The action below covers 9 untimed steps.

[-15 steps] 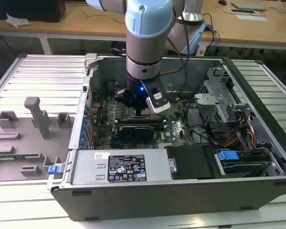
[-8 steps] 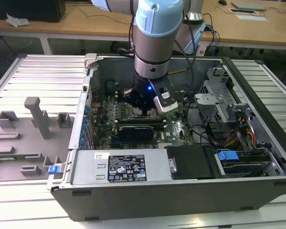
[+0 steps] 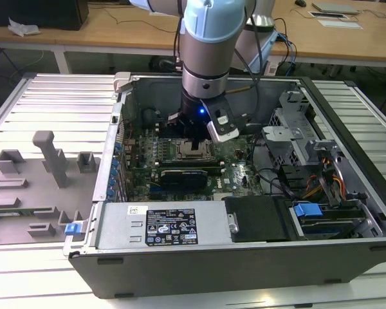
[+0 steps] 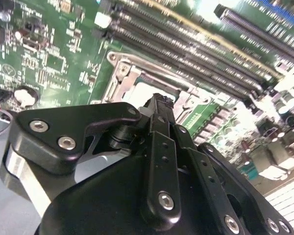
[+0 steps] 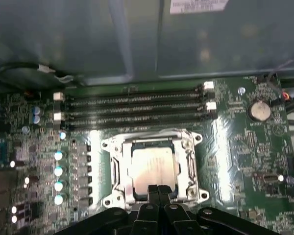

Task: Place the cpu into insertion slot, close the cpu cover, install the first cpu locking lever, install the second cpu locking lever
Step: 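Install the second cpu locking lever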

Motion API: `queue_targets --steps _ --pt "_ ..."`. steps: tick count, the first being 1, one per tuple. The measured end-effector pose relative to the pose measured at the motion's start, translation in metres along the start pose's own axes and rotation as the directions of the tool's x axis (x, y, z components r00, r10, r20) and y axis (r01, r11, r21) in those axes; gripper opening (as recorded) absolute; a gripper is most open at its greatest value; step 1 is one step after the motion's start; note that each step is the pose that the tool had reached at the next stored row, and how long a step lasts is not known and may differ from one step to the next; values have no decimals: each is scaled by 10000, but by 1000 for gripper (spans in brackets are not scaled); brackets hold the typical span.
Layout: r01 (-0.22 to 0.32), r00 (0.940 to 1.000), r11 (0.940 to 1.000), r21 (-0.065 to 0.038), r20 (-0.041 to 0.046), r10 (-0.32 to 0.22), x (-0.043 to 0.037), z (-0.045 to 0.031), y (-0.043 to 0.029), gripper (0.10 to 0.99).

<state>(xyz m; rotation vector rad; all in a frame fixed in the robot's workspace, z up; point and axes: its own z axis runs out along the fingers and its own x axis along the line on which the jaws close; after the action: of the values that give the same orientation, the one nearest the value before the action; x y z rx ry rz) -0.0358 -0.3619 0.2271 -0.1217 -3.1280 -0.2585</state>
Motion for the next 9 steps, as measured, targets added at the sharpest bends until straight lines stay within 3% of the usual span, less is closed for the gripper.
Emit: queue_targets --steps 3,9 --pt "0 10000 10000 0 0 0 4 9 52 106" --pt "1 10000 10000 6 1 -1 6 -34 82 106"
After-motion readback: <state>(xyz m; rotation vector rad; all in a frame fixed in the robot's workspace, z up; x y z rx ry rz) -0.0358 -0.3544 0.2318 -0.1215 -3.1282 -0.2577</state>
